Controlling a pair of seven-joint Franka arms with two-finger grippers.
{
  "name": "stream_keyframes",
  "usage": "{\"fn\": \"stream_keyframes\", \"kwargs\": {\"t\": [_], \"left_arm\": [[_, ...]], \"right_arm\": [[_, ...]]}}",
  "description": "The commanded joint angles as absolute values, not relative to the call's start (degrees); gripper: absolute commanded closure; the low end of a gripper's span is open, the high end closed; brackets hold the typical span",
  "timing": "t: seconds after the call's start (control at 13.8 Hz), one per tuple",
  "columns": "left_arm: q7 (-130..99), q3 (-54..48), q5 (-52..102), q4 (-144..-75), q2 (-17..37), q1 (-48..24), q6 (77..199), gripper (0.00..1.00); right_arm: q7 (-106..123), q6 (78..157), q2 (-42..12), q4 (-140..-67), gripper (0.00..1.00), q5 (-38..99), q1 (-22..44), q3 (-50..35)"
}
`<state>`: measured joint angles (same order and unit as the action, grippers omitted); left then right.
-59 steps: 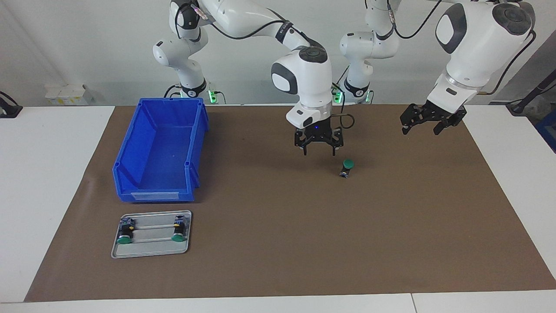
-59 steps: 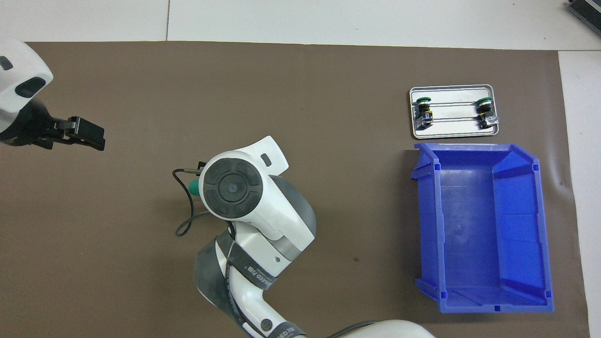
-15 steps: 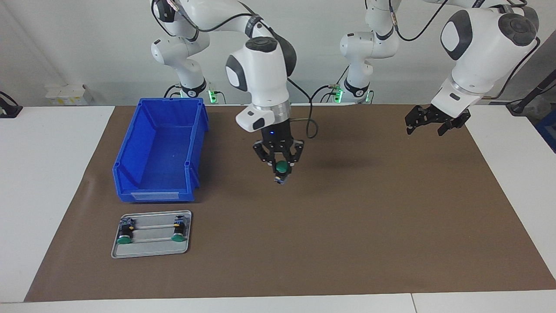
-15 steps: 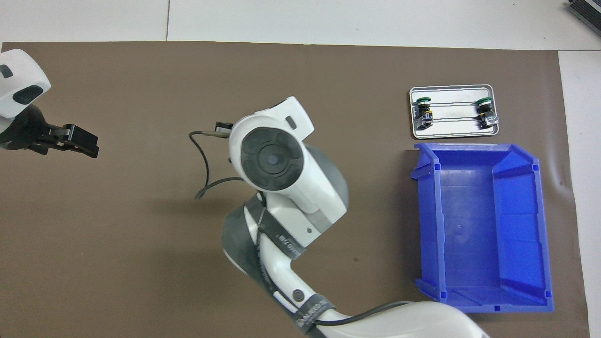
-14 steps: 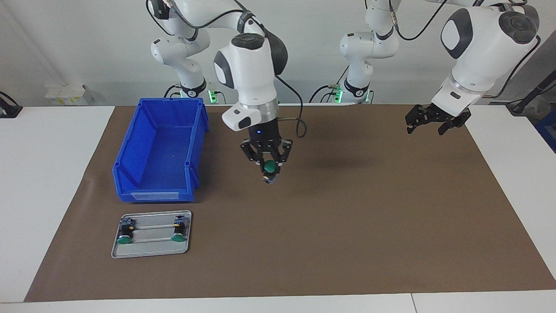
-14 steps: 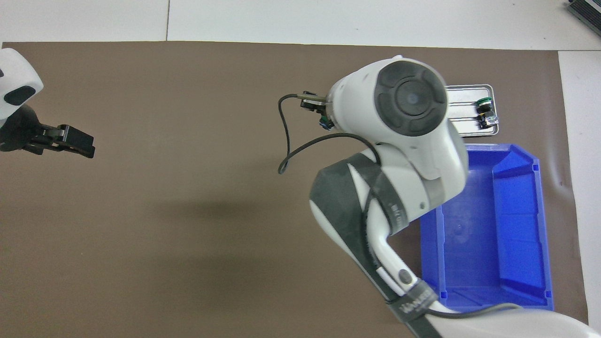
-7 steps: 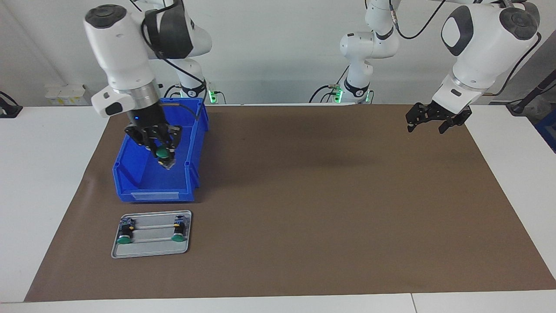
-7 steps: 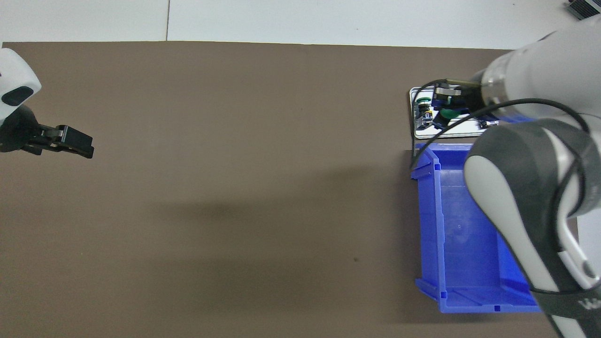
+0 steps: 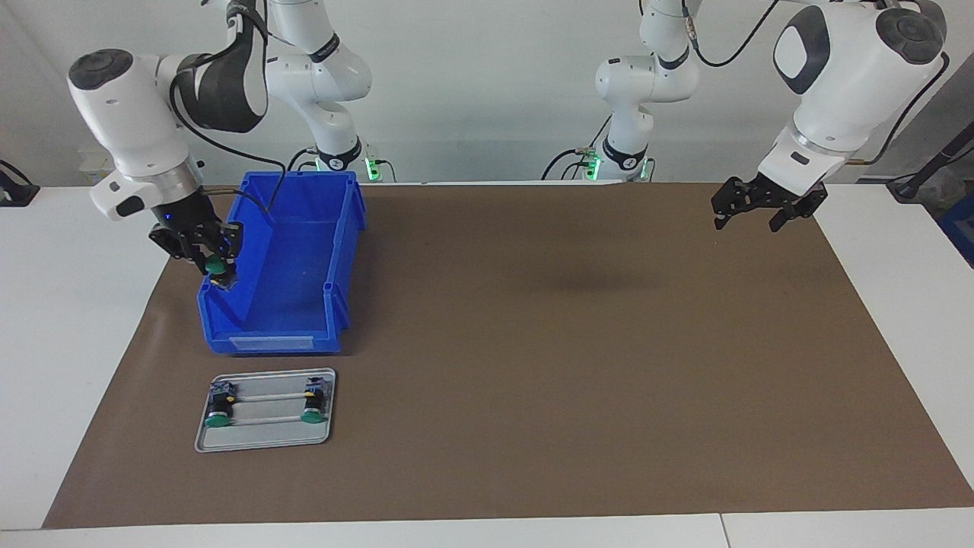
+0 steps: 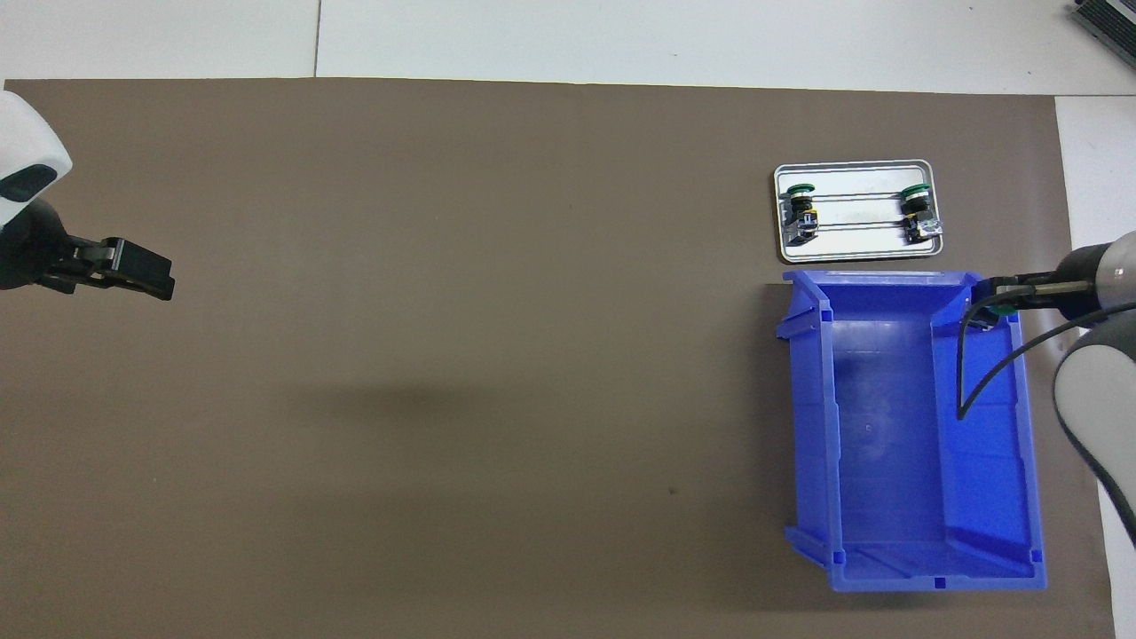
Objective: Place and press button with both arms
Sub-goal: 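Carry the green button into the blue bin with the right gripper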
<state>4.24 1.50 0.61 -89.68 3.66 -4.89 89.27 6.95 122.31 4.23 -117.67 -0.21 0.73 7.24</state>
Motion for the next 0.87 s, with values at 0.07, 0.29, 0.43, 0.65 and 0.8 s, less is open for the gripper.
{"fn": "stream_keyframes", "kwargs": {"t": [0.07, 0.29, 0.43, 0.65, 0.8], "left_arm": [[4.5, 1.1, -0.2, -92.0, 1.9, -4.3, 90.6, 0.0], [4.5, 1.1, -0.1, -92.0, 1.9, -4.3, 90.6, 0.0], [4.5, 1.1, -0.1, -92.0, 1.9, -4.3, 90.6, 0.0], [4.5, 1.1, -0.2, -92.0, 1.9, -4.3, 90.6, 0.0], [4.5, 1.1, -0.2, -92.0, 1.9, -4.3, 90.6, 0.0]], "right_arm": [[6.6, 135.2, 8.9, -131.2, 1.0, 1.0, 1.4, 6.4], [6.5, 140.2, 10.4, -138.0, 1.0, 6.7, 1.7, 6.4], [7.5, 140.4, 10.2, -138.9, 1.0, 10.5, 1.7, 6.5], [7.8, 146.9, 9.7, -143.3, 1.0, 11.5, 1.8, 6.4], [7.7, 147.0, 9.7, -144.0, 1.0, 11.7, 1.8, 6.4]]}}
